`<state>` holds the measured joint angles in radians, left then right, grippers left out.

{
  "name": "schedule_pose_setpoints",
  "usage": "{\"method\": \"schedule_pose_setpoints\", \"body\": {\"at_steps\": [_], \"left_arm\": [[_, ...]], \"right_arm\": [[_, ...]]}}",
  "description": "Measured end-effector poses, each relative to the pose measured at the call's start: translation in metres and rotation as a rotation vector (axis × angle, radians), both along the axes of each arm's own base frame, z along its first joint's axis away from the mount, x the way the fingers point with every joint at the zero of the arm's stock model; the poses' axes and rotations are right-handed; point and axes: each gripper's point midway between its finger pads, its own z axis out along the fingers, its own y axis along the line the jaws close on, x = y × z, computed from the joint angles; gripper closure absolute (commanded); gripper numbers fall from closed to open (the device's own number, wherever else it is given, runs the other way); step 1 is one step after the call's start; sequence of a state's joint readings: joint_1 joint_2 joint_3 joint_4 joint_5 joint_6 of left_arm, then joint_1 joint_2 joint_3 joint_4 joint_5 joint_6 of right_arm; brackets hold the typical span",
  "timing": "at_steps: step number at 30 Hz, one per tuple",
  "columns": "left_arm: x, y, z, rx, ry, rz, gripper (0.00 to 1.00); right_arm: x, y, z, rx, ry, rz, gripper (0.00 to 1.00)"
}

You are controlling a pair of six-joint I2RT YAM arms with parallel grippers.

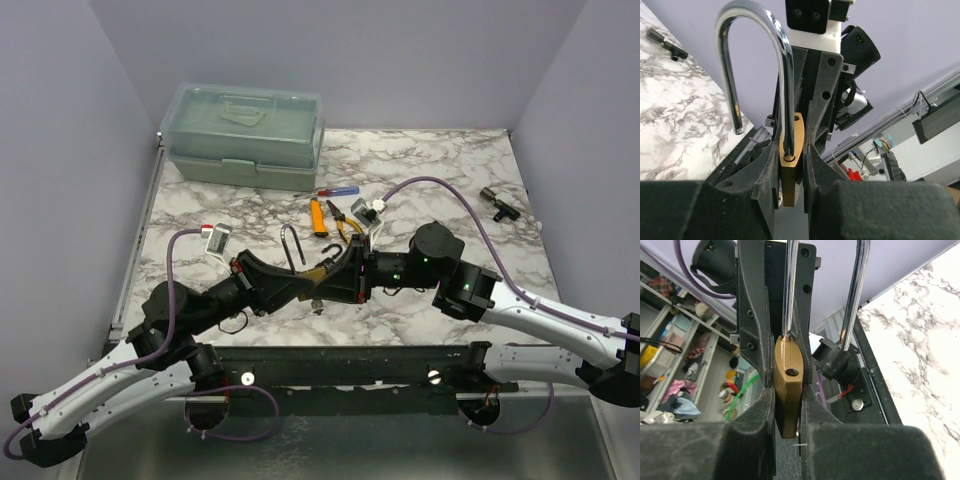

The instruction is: Unlock with the key

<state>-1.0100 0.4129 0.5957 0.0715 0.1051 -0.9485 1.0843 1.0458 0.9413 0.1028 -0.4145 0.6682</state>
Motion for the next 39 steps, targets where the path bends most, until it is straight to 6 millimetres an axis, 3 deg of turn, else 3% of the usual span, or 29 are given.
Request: {"method": "schedule_pose_setpoints", "body": {"at_steps": [4, 7, 15, 19, 29, 39], "left_arm": [[-0.002, 0.002, 0.006, -0.019, -0.018, -0.004, 0.99], [-0.003, 0.002, 0.006, -0.019, -0.02, -0.004, 0.86], [0.002, 0.006, -0.005, 0.014, 0.012, 0.03, 0.36], [0.001, 0.016, 0.002, -0.015, 0.007, 0.052, 0.21], [-0.001, 0.032, 0.0, 0.009, 0.025, 0.092, 0.15], [0.002, 0.066, 0.008, -0.05, 0.016, 0.204, 0.13]], "right_arm": [[-0.001, 0.0, 0.005, 0.02, 0.006, 0.006, 0.99], [-0.001, 0.001, 0.006, 0.023, 0.009, 0.004, 0.99], [0.002, 0.001, -0.002, 0.007, 0.011, -0.013, 0.99], [0.009, -0.001, -0.016, -0.035, 0.026, -0.047, 0.99], [0.011, -0.004, -0.023, -0.064, 0.036, -0.07, 0.99], [0.0, -0.021, -0.016, -0.067, 0.04, -0.057, 0.99]]}}
